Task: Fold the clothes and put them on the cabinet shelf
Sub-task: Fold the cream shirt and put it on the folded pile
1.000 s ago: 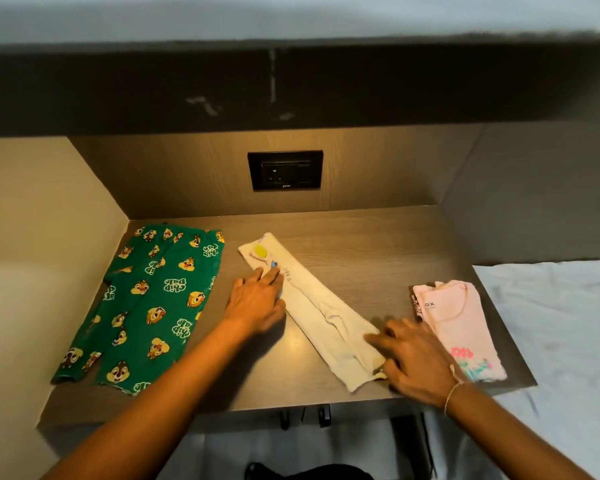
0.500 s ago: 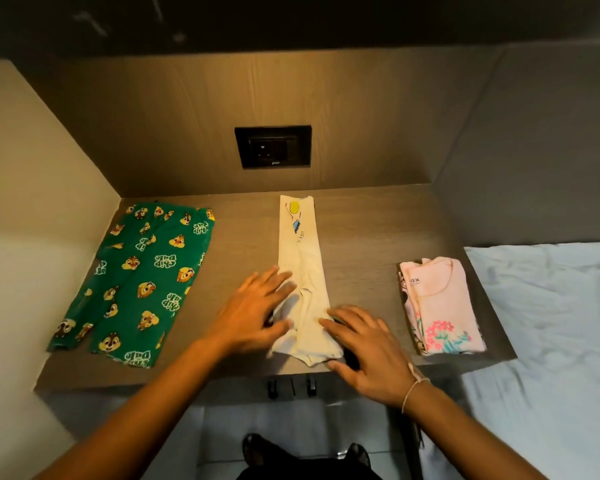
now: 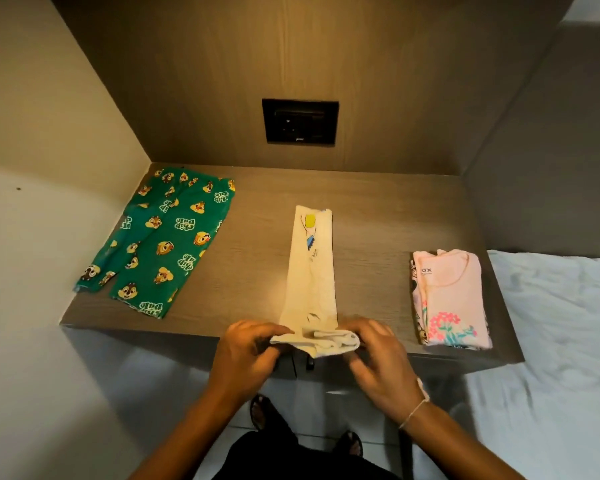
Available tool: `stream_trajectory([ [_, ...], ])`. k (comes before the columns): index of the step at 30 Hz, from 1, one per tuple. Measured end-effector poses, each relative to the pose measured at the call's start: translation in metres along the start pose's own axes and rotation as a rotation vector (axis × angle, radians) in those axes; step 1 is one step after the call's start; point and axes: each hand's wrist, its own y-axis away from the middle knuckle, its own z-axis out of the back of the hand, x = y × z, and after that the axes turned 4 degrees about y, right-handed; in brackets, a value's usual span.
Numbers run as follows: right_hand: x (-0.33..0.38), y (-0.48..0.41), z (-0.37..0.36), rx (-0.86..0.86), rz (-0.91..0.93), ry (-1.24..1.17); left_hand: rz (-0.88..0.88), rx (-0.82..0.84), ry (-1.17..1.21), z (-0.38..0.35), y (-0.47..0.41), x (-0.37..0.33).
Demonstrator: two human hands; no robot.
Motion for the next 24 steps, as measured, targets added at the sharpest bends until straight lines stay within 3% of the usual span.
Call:
stream_trajectory([
  [3,0.02,-0.032,0.026,-0.003,-0.126,-0.228,0.16,0.099,0.257,0.019,-0.032,-0.014],
  [6,0.025,-0.09,0.044,0.01,-0.155,-0.104,0.235,0.154,0.271,0.032,-0.09,-0.014],
  [9,0.01,-0.155,0.041,0.023,-0.278,0.063,0.334,0.127,0.174,0.029,-0.153,-0.002],
  [14,-0.021,-0.214,0.013,0.069,-0.46,0.136,0.493,0.094,0.002,0.006,-0.214,0.016],
  [20,-0.023,-0.183,-0.003,-0.108,-0.599,0.121,0.517,0.11,-0.457,-0.005,-0.196,0.024],
  [24,-0.013,-0.154,-0.023,-0.035,-0.644,0.214,0.481,0.137,-0.553,-0.021,-0.164,0.021],
])
